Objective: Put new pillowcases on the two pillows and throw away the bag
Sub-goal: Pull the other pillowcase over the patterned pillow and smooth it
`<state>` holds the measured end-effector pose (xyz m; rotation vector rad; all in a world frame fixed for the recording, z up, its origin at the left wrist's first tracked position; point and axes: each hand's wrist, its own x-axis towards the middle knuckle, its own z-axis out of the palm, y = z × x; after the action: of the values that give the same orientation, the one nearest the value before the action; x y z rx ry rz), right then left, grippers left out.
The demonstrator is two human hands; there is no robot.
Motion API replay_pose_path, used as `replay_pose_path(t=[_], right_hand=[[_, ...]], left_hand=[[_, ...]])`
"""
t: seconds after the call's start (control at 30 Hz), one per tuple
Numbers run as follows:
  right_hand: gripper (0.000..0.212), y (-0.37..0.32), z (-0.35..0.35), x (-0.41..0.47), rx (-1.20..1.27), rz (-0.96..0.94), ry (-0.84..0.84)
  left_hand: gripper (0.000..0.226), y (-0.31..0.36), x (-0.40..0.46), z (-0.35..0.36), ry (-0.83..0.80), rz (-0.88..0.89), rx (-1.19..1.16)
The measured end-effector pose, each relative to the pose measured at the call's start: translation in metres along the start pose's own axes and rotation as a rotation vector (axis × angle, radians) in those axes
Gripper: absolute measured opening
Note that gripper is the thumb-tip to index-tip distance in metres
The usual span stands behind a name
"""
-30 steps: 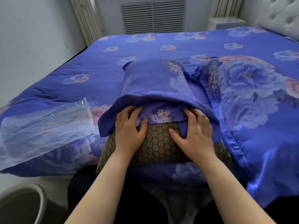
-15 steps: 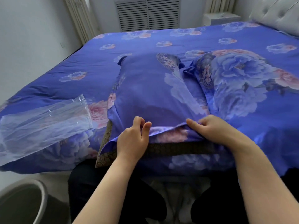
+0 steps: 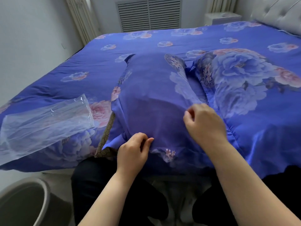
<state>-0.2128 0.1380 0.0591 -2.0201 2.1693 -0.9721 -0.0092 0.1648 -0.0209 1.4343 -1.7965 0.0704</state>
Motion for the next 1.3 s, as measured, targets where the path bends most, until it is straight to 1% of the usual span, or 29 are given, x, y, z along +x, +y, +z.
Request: replay_pose_path(t=[0.03, 0.07, 0.1, 0.13, 0.17, 0.2, 0.23, 0.27, 0.3, 0.33, 0.37, 0.43, 0.47, 0.5, 0.53, 0.6, 0.63, 0.67, 0.73, 0.8, 0.83, 0.9, 0.93, 0.97, 1.0, 1.1, 1.17, 1.27, 1.3], right_hand=[[0.026, -0.015, 0.007, 0.002, 0.123, -0.125, 0.066], [0.034, -0.027, 0.017, 0.004, 0.191, -0.223, 0.039], [0.043, -0.035, 0.029, 0.004, 0.170, -0.306, -0.049], [0.052, -0.040, 0.044, 0.001, 0.075, -0.365, -0.153], [0.059, -0.041, 0.060, -0.003, -0.050, -0.402, -0.235], [0.064, -0.039, 0.074, -0.008, -0.139, -0.425, -0.261], [0.066, -0.036, 0.084, -0.012, -0.182, -0.436, -0.272], [0.066, -0.033, 0.089, -0.016, -0.188, -0.436, -0.262], [0.065, -0.034, 0.090, -0.016, -0.179, -0.437, -0.244], [0.064, -0.032, 0.089, -0.015, -0.164, -0.429, -0.233], [0.065, -0.032, 0.087, -0.013, -0.149, -0.423, -0.220], [0.068, -0.030, 0.085, -0.009, -0.105, -0.396, -0.193], [0.071, -0.029, 0.084, -0.008, -0.075, -0.383, -0.185], [0.075, -0.028, 0.084, -0.008, -0.033, -0.377, -0.181], [0.079, -0.028, 0.084, -0.008, 0.024, -0.379, -0.183], [0.084, -0.031, 0.087, -0.012, 0.098, -0.413, -0.227], [0.085, -0.032, 0.087, -0.013, 0.084, -0.432, -0.233], [0.086, -0.035, 0.090, -0.019, 0.056, -0.459, -0.232], [0.083, -0.038, 0.092, -0.023, 0.034, -0.480, -0.179], [0.075, -0.039, 0.086, -0.018, 0.117, -0.456, -0.095], [0.070, -0.039, 0.081, -0.013, 0.163, -0.434, -0.058], [0.060, -0.037, 0.072, -0.002, 0.210, -0.395, -0.035], [0.057, -0.037, 0.068, 0.002, 0.211, -0.387, -0.039], [0.055, -0.036, 0.068, 0.004, 0.205, -0.391, -0.036], [0.054, -0.034, 0.067, 0.004, 0.197, -0.396, -0.022], [0.049, -0.032, 0.075, 0.000, 0.186, -0.418, 0.019], [0.046, -0.032, 0.079, -0.003, 0.181, -0.421, 0.046], [0.043, -0.032, 0.082, -0.005, 0.185, -0.420, 0.042], [0.042, -0.031, 0.084, -0.005, 0.173, -0.436, 0.025]], left_hand=[[0.022, -0.001, -0.001, -0.004, 0.070, -0.047, -0.062], [0.016, -0.003, 0.000, -0.009, 0.150, -0.084, -0.089], [0.015, -0.007, 0.003, -0.015, 0.221, -0.121, -0.076], [0.024, -0.016, 0.007, -0.020, 0.262, -0.180, -0.024], [0.037, -0.029, 0.013, -0.025, 0.245, -0.279, 0.037], [0.050, -0.044, 0.019, -0.029, 0.151, -0.422, 0.087], [0.057, -0.059, 0.023, -0.032, 0.004, -0.572, 0.120], [0.055, -0.069, 0.026, -0.035, -0.135, -0.670, 0.115], [0.047, -0.075, 0.027, -0.039, -0.198, -0.683, 0.059], [0.040, -0.075, 0.028, -0.041, -0.185, -0.624, -0.043], [0.040, -0.071, 0.029, -0.046, -0.119, -0.577, -0.188], [0.038, -0.061, 0.028, -0.062, 0.071, -0.597, -0.467], [0.038, -0.067, 0.023, -0.070, 0.131, -0.633, -0.545], [0.039, -0.075, 0.017, -0.078, 0.132, -0.660, -0.562], [0.042, -0.087, 0.008, -0.082, 0.064, -0.679, -0.504], [0.048, -0.112, -0.018, -0.079, -0.146, -0.761, -0.307], [0.049, -0.118, -0.027, -0.071, -0.227, -0.794, -0.220], [0.049, -0.122, -0.038, -0.064, -0.266, -0.825, -0.156], [0.047, -0.124, -0.045, -0.051, -0.300, -0.855, -0.103], [0.041, -0.128, -0.040, -0.047, -0.322, -0.890, -0.062], [0.040, -0.130, -0.035, -0.047, -0.315, -0.924, -0.091], [0.055, -0.130, -0.021, -0.049, -0.293, -0.951, -0.188], [0.059, -0.126, -0.014, -0.052, -0.311, -0.944, -0.197], [0.058, -0.123, -0.007, -0.055, -0.311, -0.931, -0.190], [0.053, -0.118, -0.001, -0.056, -0.265, -0.910, -0.163], [0.027, -0.102, 0.008, -0.060, 0.005, -0.762, -0.032], [0.022, -0.092, 0.012, -0.059, 0.079, -0.696, -0.004], [0.022, -0.096, 0.016, -0.066, 0.247, -0.774, -0.095], [0.022, -0.102, 0.014, -0.069, 0.268, -0.811, -0.074]])
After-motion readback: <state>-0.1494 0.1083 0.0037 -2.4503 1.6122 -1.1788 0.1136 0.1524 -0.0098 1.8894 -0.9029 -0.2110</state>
